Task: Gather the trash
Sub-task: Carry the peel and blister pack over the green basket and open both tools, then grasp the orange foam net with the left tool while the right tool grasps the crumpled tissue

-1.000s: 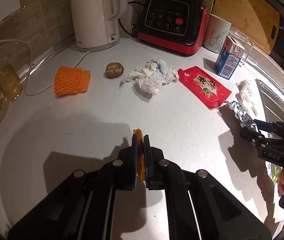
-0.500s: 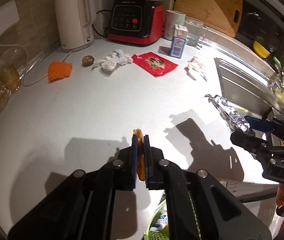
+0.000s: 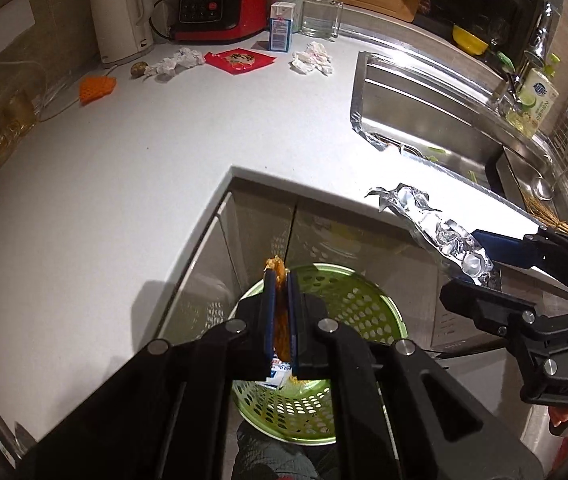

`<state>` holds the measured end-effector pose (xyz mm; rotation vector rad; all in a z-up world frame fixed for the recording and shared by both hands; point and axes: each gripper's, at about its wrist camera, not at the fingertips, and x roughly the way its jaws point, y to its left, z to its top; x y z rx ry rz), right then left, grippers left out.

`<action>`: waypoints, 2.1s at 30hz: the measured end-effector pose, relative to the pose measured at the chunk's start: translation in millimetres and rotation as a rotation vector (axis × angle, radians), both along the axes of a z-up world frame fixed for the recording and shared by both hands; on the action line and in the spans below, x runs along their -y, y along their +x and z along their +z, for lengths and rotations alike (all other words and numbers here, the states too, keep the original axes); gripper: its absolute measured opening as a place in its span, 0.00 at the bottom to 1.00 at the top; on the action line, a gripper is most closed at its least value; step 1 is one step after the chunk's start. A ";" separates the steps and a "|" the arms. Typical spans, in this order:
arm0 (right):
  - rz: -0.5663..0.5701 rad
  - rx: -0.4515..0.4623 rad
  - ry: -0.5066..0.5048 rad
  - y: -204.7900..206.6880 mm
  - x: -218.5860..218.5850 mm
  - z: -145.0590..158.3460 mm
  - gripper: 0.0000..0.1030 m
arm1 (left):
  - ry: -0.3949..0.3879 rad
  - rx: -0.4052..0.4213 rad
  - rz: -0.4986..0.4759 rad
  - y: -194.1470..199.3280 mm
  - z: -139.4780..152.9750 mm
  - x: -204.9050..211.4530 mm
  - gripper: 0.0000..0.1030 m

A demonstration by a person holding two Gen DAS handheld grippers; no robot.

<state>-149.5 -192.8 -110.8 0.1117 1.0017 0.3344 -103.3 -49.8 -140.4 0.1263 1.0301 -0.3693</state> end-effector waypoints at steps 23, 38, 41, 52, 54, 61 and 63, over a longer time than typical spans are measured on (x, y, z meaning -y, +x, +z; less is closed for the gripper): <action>0.005 -0.013 -0.009 -31.4 8.7 -6.8 0.57 | 0.035 -0.010 -0.018 -44.4 -12.3 17.9 0.65; 0.079 -0.079 -0.042 -14.8 -19.2 -19.6 0.77 | 0.089 0.076 0.085 -23.3 16.9 -25.9 0.85; 0.051 -0.058 -0.034 -9.6 -16.6 -10.8 0.79 | 0.089 0.084 0.090 -20.0 21.1 -28.5 0.87; -0.056 0.099 -0.009 35.9 -5.9 44.0 0.95 | 0.066 0.119 0.083 23.1 48.5 -40.0 0.92; -0.062 0.122 -0.011 51.5 -8.1 51.6 0.97 | 0.065 0.128 0.084 38.9 53.5 -44.4 0.92; -0.090 0.155 -0.018 124.8 -15.6 59.2 0.98 | 0.062 0.159 0.109 114.2 62.3 -68.7 0.92; -0.102 0.152 -0.009 149.4 -18.4 57.7 0.98 | 0.052 0.168 0.128 141.9 62.5 -80.5 0.92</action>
